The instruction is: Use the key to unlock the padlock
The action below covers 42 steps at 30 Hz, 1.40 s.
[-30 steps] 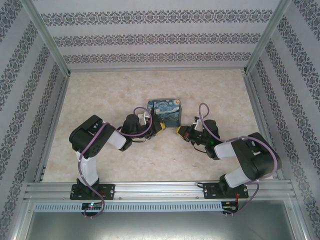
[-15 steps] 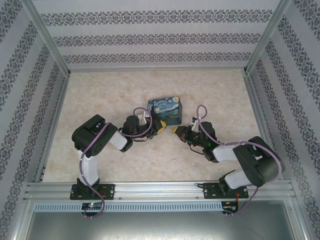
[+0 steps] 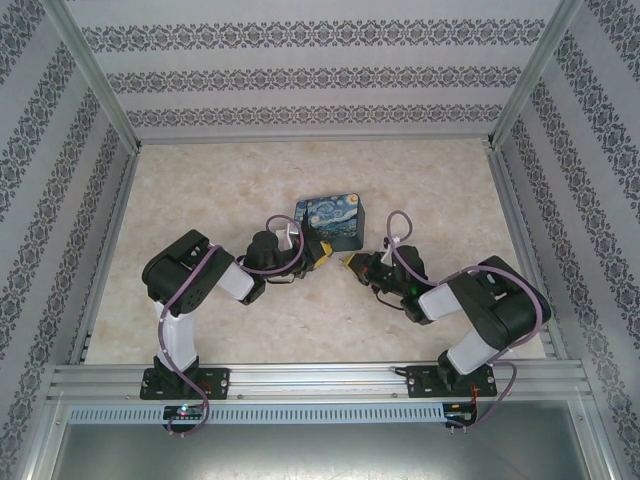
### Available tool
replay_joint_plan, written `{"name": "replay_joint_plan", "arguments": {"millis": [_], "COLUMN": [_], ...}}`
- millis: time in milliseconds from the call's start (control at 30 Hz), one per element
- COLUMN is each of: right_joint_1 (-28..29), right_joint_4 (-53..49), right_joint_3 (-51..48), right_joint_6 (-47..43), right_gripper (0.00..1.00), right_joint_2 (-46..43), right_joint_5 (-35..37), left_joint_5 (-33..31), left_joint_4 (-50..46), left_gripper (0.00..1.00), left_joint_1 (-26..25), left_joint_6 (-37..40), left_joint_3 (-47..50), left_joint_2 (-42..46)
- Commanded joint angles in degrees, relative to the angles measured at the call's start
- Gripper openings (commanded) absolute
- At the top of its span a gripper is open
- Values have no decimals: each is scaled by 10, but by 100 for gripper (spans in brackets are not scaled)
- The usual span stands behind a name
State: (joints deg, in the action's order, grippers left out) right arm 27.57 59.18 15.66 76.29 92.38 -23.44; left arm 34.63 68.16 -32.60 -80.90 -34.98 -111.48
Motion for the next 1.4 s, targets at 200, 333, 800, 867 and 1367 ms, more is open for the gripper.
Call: {"name": "replay_joint_plan", "arguments": {"millis": [200, 333, 800, 867, 1367], "right_joint_1": [16, 18, 19, 19, 27], "right_joint_4": [80, 80, 80, 80, 80], "right_joint_3": [25, 26, 33, 36, 37], "right_joint_6": [33, 34, 37, 38, 43], "right_gripper": [0, 0, 0, 0, 0], "right_joint_2": [45, 46, 42, 43, 37], "right_joint_5": [20, 23, 21, 21, 19], "left_joint_5": [-2, -3, -4, -4, -6], "left_joint_4": [5, 4, 0, -1, -9], "left_gripper": [0, 0, 0, 0, 0], "left_joint_1": [-7, -8, -8, -7, -9], "left_joint_6": [-7, -4, -1, 0, 5], "left_joint_3": [4, 5, 5, 4, 1], "left_joint_2": [17, 17, 18, 18, 20]}}
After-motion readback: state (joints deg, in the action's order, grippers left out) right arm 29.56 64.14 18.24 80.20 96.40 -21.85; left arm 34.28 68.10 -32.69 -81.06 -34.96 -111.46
